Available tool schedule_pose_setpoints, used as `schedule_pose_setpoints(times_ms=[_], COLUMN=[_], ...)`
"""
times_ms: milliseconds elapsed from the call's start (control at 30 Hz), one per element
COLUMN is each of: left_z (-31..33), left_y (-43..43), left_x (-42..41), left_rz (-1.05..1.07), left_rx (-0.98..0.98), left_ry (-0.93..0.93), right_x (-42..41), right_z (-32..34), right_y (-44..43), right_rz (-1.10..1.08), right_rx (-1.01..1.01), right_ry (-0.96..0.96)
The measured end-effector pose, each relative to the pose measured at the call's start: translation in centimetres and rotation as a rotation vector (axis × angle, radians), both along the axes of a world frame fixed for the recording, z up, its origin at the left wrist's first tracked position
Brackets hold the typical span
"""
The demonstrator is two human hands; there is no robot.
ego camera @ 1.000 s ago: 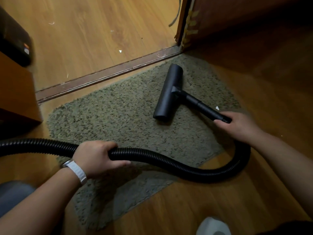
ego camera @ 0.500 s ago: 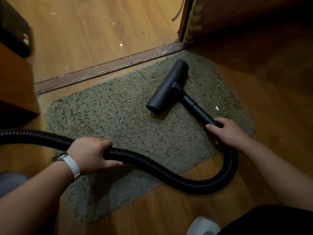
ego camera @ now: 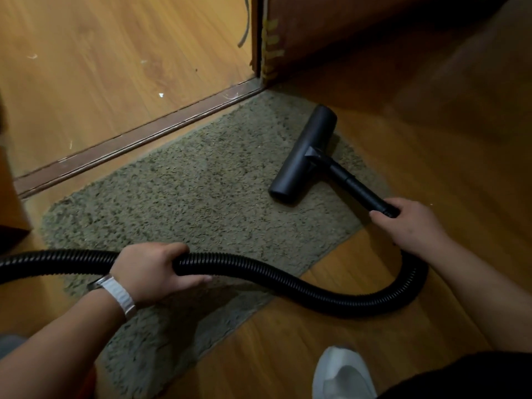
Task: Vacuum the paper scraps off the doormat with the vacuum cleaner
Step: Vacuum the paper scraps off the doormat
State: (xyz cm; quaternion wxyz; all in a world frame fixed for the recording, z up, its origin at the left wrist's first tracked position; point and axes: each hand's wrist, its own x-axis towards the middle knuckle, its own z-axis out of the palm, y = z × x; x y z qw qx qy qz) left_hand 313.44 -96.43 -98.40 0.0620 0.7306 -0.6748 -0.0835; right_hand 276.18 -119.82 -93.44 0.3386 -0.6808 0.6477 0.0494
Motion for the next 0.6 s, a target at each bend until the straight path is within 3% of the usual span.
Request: schedule_pose_setpoints(times_ms=[233,600], left_z=[-1.0,-0.3], left_y=[0.1,0.5], left_x=[-2.7,-4.2], left_rz=[-0.029,-0.042], left_rx=[-0.063,-0.078], left_ry=[0.026,0.01], right_x=[-4.9,-2.0], right_z=[1.5,1.3], right_y=[1.3,1.6], right_rz=[-0.058,0.137], right_rx=[-0.03,-0.188], right_ry=[0.154,0.447])
